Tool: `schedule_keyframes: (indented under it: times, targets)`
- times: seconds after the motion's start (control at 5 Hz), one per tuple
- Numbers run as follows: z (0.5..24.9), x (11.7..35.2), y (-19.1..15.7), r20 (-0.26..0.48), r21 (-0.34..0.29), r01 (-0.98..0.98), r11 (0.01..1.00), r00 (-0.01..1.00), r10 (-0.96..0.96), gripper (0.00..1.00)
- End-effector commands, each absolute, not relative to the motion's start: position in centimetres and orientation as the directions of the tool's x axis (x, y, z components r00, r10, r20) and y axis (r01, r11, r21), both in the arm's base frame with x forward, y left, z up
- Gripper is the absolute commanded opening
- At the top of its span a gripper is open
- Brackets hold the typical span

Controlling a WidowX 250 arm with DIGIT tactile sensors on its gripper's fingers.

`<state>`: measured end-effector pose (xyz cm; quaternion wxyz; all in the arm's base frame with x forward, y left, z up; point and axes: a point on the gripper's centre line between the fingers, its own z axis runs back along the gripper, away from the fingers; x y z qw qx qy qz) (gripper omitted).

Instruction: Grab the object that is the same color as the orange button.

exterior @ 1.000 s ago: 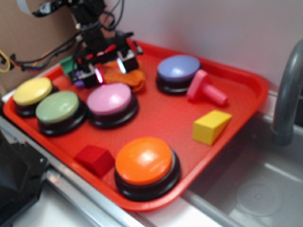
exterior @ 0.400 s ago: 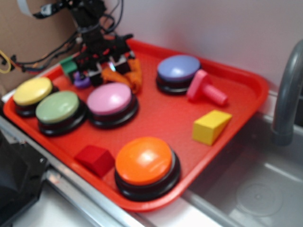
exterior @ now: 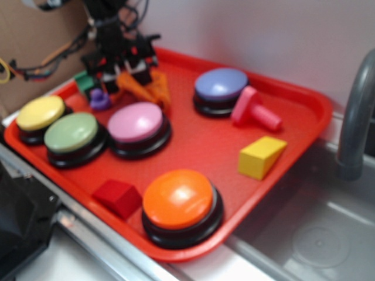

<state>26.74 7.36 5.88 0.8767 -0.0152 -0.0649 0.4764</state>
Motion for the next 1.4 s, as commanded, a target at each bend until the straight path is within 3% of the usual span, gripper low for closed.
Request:
schedule_keyframes:
  times: [0.0,0.2,0.4,0.6,1.0,1.2]
  targets:
    - [15.0,27.7,6.8,0.135,0.005,-0.573,0.819,0.812,0.568,0.00]
    - [17.6,27.8,4.0,0.076,0.024,-0.353,0.935,0.934,0.350,0.00]
    - [19.4,26.5,2.4,0.082,0.019,-0.110,0.994,0.991,0.108,0.00]
    - [19.8,24.9,0.6,0.060,0.041,0.140,0.989,0.988,-0.142,0.00]
    - [19.8,22.3,-1.9,0.106,-0.002,0.119,0.993,0.987,-0.118,0.00]
    - [19.9,22.7,-0.3,0.084,0.008,0.038,0.999,0.996,-0.039,0.24]
